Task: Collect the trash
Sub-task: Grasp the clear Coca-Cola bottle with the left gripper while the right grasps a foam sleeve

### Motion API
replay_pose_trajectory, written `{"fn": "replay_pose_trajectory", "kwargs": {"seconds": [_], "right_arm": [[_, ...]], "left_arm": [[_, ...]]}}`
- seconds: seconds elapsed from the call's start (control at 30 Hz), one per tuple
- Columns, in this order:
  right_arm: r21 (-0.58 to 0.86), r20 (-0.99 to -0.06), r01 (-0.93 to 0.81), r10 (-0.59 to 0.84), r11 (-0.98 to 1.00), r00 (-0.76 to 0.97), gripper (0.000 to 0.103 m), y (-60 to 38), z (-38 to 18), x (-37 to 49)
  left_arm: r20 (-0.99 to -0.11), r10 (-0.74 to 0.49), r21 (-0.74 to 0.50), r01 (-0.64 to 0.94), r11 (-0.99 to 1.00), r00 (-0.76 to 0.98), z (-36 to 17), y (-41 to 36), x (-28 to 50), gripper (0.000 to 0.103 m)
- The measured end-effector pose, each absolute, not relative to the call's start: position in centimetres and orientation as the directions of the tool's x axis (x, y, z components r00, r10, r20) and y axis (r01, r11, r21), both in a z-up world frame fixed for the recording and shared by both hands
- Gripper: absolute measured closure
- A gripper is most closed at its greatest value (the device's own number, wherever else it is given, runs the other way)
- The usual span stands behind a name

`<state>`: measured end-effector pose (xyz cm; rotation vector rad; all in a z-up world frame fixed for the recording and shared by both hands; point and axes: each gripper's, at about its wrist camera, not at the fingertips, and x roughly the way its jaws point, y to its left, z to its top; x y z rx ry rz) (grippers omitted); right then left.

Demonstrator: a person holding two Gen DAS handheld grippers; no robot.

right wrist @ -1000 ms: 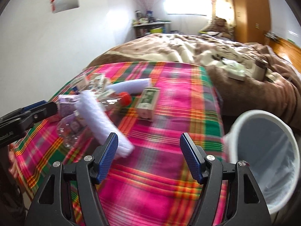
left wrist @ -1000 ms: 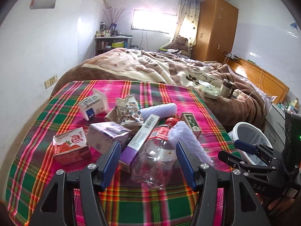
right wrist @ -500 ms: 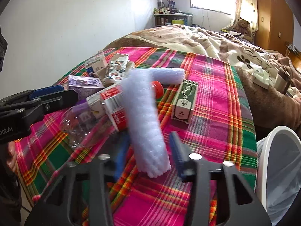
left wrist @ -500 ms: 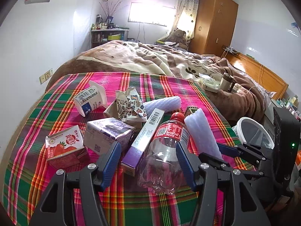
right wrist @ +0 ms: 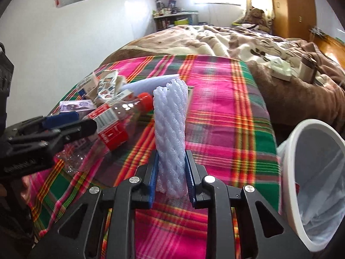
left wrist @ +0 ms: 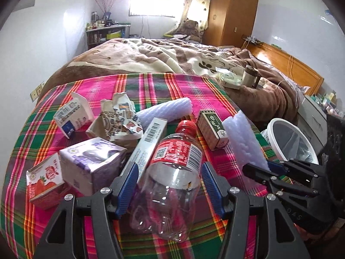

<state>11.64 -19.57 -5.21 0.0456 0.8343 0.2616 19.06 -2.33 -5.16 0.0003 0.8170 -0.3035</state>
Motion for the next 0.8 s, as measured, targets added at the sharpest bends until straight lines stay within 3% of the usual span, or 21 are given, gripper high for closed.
{"fn": "replay_pose_trajectory", "kwargs": {"seconds": [0.33, 0.7, 0.8], "right_arm": [[0.155, -0.717, -0.162, 0.224, 0.975, 0.661, 0.079, -21.7, -5.1, 11.8], [0.158, -0.714, -0.135, 0.208, 0.978, 0.669, 0.079, -22.9, -5.1, 12.1], [0.161, -0.714, -0.133, 0.208, 0.978, 0.669, 0.079, -23.1, -5.2, 12.2]], "left_arm": [[-0.753, -0.312, -0.133, 0.33, 0.935, 0.58, -6.4, -5.4, 19.8, 0.042], [-0.78, -0.278, -0.114, 0.311, 0.944, 0.56, -6.8, -7.2, 22.5, 0.041], [-0.778, -0.293, -0.13, 0.314, 0.94, 0.555, -6.6, -7.3, 23.1, 0.034]]}}
